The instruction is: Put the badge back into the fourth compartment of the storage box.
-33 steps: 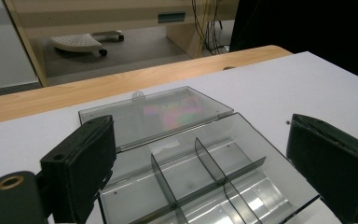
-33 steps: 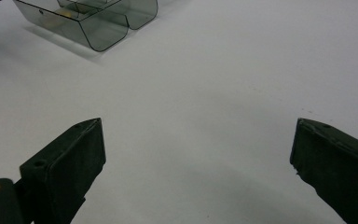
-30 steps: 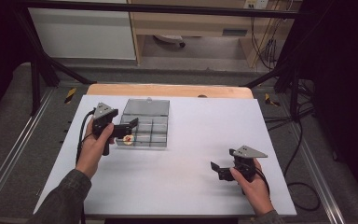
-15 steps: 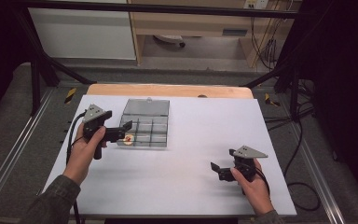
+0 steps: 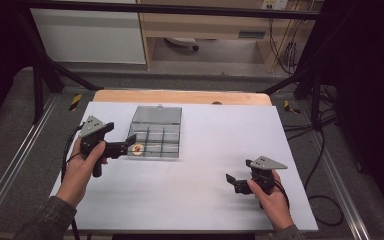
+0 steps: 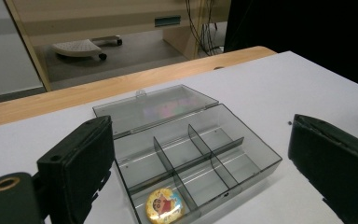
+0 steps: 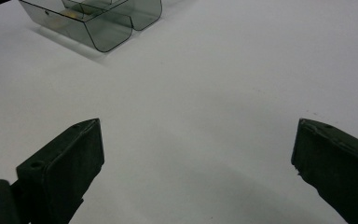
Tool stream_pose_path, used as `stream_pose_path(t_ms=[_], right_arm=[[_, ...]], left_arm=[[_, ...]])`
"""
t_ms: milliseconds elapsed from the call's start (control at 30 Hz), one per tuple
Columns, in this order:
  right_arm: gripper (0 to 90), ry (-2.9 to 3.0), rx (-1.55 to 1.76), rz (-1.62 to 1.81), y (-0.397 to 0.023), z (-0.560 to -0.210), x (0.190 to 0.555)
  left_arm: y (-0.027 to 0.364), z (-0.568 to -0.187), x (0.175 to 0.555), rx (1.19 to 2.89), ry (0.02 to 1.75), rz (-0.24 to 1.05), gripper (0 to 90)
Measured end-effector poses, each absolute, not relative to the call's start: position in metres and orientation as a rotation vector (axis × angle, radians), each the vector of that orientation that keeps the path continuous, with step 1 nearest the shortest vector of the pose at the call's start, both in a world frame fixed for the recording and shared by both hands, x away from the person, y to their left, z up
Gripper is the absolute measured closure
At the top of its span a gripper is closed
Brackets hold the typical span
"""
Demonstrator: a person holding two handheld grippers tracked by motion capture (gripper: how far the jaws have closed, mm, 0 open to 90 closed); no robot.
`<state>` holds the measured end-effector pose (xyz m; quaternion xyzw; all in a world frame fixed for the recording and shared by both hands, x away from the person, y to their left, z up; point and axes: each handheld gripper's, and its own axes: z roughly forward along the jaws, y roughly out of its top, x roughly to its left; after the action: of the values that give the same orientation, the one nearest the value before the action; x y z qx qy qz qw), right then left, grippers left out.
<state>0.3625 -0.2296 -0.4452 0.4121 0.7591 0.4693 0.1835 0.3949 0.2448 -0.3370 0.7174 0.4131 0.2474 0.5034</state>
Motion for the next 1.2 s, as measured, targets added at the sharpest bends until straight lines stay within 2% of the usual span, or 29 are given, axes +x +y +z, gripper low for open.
stream_pose_path(t_ms=[500, 1200], right_arm=[[2.6, 2.141, 1.163, 1.320, -0.229, -0.445, 0.363], [2.7, 2.137, 1.168, 1.316, -0.230, -0.445, 0.362]], left_arm=[[0.263, -0.342, 0.367, 1.703, 1.024, 0.610, 7.0], [0.288, -0.394, 0.331, 1.718, 1.109, 0.543, 7.0]])
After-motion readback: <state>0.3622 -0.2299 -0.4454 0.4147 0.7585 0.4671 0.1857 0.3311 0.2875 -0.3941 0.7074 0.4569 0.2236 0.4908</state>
